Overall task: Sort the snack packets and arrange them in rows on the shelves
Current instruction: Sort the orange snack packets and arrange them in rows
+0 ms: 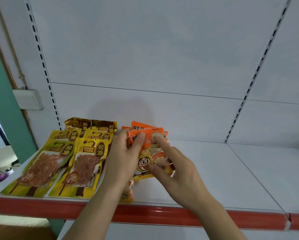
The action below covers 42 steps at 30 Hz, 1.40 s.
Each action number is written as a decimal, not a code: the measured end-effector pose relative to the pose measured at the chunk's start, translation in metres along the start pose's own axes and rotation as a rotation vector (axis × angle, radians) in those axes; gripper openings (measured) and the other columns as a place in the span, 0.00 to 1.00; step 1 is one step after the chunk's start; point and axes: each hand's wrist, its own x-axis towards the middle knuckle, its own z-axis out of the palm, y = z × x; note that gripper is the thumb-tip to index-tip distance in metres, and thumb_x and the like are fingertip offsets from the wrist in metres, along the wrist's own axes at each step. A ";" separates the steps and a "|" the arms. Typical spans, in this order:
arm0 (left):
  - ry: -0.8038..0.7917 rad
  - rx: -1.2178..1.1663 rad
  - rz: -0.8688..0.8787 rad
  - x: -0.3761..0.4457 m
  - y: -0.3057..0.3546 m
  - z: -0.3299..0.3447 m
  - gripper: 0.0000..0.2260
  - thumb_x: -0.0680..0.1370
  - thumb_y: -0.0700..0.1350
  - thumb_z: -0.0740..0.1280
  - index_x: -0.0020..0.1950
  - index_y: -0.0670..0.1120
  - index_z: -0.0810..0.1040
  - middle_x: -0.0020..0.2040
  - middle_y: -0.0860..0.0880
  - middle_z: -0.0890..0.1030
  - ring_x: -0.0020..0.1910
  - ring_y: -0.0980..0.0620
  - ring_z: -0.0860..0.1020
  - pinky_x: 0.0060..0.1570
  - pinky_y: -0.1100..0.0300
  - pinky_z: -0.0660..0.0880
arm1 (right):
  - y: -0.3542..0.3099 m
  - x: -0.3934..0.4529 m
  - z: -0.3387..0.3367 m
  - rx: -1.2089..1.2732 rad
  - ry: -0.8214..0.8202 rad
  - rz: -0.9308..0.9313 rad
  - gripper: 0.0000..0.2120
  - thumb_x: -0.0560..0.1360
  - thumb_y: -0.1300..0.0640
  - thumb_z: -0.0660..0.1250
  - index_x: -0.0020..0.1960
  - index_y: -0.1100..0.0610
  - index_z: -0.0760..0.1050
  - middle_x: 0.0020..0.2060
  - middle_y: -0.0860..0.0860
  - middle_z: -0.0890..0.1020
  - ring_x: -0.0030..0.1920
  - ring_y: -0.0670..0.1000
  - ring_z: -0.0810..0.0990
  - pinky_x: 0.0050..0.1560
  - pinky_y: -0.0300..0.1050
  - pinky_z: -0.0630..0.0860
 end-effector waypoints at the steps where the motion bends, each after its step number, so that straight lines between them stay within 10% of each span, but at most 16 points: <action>1: -0.005 -0.011 -0.001 -0.001 0.001 0.001 0.12 0.80 0.60 0.66 0.60 0.57 0.78 0.54 0.55 0.85 0.50 0.57 0.85 0.49 0.51 0.84 | -0.001 0.001 -0.001 0.017 -0.021 0.011 0.29 0.78 0.52 0.71 0.74 0.37 0.66 0.56 0.37 0.78 0.56 0.38 0.79 0.52 0.30 0.76; 8: 0.111 -0.148 -0.148 0.003 -0.002 -0.010 0.06 0.87 0.47 0.60 0.59 0.54 0.76 0.53 0.49 0.83 0.43 0.47 0.86 0.36 0.45 0.84 | 0.020 0.009 -0.015 -0.135 0.268 0.223 0.24 0.79 0.55 0.69 0.73 0.45 0.70 0.49 0.43 0.78 0.49 0.37 0.76 0.45 0.26 0.70; 19: 0.104 -0.035 -0.148 -0.001 -0.007 -0.017 0.07 0.86 0.50 0.60 0.54 0.63 0.74 0.54 0.54 0.83 0.52 0.46 0.84 0.47 0.36 0.82 | 0.030 -0.002 0.010 -0.700 -0.215 0.268 0.26 0.82 0.42 0.56 0.79 0.40 0.56 0.59 0.51 0.70 0.59 0.53 0.69 0.57 0.45 0.72; 24: 0.066 -0.102 -0.167 -0.008 -0.002 -0.015 0.09 0.87 0.45 0.60 0.66 0.55 0.72 0.57 0.50 0.82 0.44 0.47 0.86 0.32 0.49 0.83 | 0.027 -0.005 0.004 -0.761 -0.266 0.277 0.28 0.81 0.39 0.55 0.79 0.40 0.55 0.70 0.51 0.62 0.67 0.54 0.66 0.63 0.48 0.73; 28: 0.021 -0.124 -0.187 -0.012 0.003 -0.010 0.15 0.85 0.42 0.64 0.71 0.53 0.70 0.57 0.51 0.82 0.43 0.59 0.86 0.29 0.61 0.80 | 0.022 -0.007 -0.001 -0.597 -0.137 0.213 0.26 0.81 0.45 0.59 0.78 0.41 0.57 0.73 0.50 0.62 0.69 0.54 0.66 0.64 0.48 0.72; 33: -0.023 -0.049 -0.154 -0.019 0.001 0.001 0.23 0.83 0.44 0.68 0.76 0.55 0.66 0.62 0.54 0.81 0.48 0.59 0.85 0.36 0.54 0.83 | 0.001 -0.001 0.002 0.075 0.079 0.240 0.22 0.81 0.47 0.64 0.73 0.35 0.66 0.53 0.39 0.81 0.51 0.43 0.81 0.53 0.46 0.80; 39: -0.151 0.227 0.044 -0.030 -0.001 0.001 0.33 0.82 0.44 0.69 0.81 0.57 0.55 0.54 0.72 0.73 0.42 0.73 0.80 0.38 0.73 0.77 | 0.003 -0.012 0.007 0.042 0.126 0.253 0.22 0.78 0.53 0.70 0.70 0.40 0.73 0.46 0.46 0.83 0.45 0.46 0.81 0.49 0.44 0.78; 42: -0.064 0.603 0.305 -0.032 -0.003 -0.007 0.30 0.81 0.45 0.70 0.80 0.52 0.63 0.59 0.59 0.79 0.51 0.61 0.81 0.47 0.73 0.74 | 0.012 -0.018 0.000 -0.062 0.160 0.287 0.22 0.78 0.53 0.70 0.71 0.41 0.73 0.47 0.44 0.81 0.45 0.44 0.79 0.47 0.38 0.76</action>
